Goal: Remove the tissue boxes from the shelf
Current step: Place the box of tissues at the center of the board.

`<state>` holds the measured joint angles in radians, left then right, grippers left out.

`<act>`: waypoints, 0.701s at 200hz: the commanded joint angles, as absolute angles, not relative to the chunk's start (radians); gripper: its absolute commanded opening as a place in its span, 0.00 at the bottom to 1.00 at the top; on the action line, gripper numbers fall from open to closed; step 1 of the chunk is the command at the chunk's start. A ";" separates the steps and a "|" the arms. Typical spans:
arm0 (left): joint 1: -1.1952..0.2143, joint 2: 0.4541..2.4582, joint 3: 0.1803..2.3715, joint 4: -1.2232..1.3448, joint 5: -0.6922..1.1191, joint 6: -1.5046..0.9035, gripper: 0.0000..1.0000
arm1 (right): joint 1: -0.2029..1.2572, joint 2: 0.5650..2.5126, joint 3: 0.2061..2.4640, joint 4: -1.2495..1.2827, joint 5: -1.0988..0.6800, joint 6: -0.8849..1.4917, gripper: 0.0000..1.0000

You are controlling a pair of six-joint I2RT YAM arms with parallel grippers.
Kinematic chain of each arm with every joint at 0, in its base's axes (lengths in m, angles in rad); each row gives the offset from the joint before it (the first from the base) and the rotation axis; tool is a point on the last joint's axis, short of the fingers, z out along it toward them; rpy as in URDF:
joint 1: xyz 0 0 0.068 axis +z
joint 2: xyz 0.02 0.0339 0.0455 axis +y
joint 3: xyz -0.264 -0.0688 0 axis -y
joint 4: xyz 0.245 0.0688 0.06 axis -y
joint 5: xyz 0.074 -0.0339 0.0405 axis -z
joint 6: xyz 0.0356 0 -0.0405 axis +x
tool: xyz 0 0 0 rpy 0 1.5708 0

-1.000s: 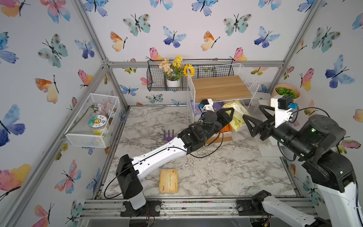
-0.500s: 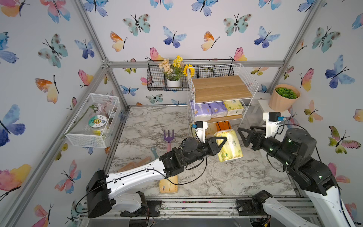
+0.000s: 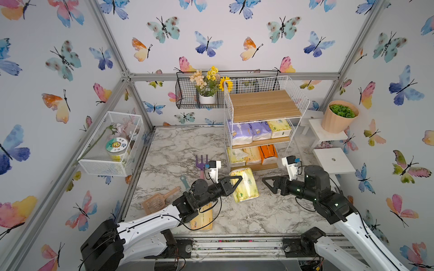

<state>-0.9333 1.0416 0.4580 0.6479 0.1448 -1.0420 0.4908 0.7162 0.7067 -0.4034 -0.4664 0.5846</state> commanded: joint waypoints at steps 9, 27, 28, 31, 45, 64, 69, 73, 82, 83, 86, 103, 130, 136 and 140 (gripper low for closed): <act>-0.900 0.968 0.402 0.820 0.285 -1.084 0.24 | 0.494 0.698 0.555 -0.074 -0.718 0.730 0.86; -0.886 0.954 0.369 0.865 0.321 -1.087 0.24 | 0.495 0.729 0.472 0.075 -0.826 0.798 0.83; -0.885 0.954 0.366 0.867 0.323 -1.088 0.24 | 0.495 0.729 0.472 0.075 -0.826 0.798 0.83; -0.882 0.954 0.363 0.876 0.329 -1.091 0.25 | 0.495 0.732 0.462 0.098 -0.842 0.808 0.83; -0.875 0.961 0.349 0.913 0.353 -1.098 0.25 | 0.495 0.726 0.425 0.190 -0.882 0.852 0.83; -0.868 0.988 0.339 0.964 0.383 -1.109 0.25 | 0.495 0.708 0.407 0.239 -0.896 0.874 0.86; -0.867 0.994 0.337 0.980 0.390 -1.112 0.25 | 0.495 0.709 0.406 0.241 -0.900 0.874 0.87; -0.865 1.000 0.335 0.991 0.394 -1.115 0.25 | 0.495 0.710 0.405 0.243 -0.902 0.876 0.87; -0.866 1.015 0.331 1.024 0.402 -1.117 0.25 | 0.495 0.715 0.397 0.256 -0.908 0.883 0.89; -0.865 1.017 0.331 1.027 0.403 -1.118 0.25 | 0.495 0.716 0.396 0.258 -0.908 0.884 0.89; -0.867 1.021 0.330 1.036 0.403 -1.120 0.25 | 0.495 0.715 0.392 0.262 -0.910 0.887 0.89; -0.864 1.048 0.337 1.048 0.411 -1.119 0.24 | 0.495 0.714 0.387 0.257 -0.887 0.888 0.91; -0.856 1.074 0.340 1.036 0.408 -1.117 0.24 | 0.495 0.703 0.412 0.191 -0.793 0.871 0.92; -0.855 1.075 0.340 1.034 0.407 -1.113 0.24 | 0.495 0.700 0.420 0.179 -0.782 0.874 0.92; -0.854 1.075 0.342 1.030 0.405 -1.110 0.24 | 0.495 0.698 0.428 0.164 -0.774 0.878 0.92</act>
<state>-0.8646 1.0687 0.3325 0.9699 0.3691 -1.1172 0.4908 0.7185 0.4042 0.1936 -0.8326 0.8722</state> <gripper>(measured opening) 0.253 0.921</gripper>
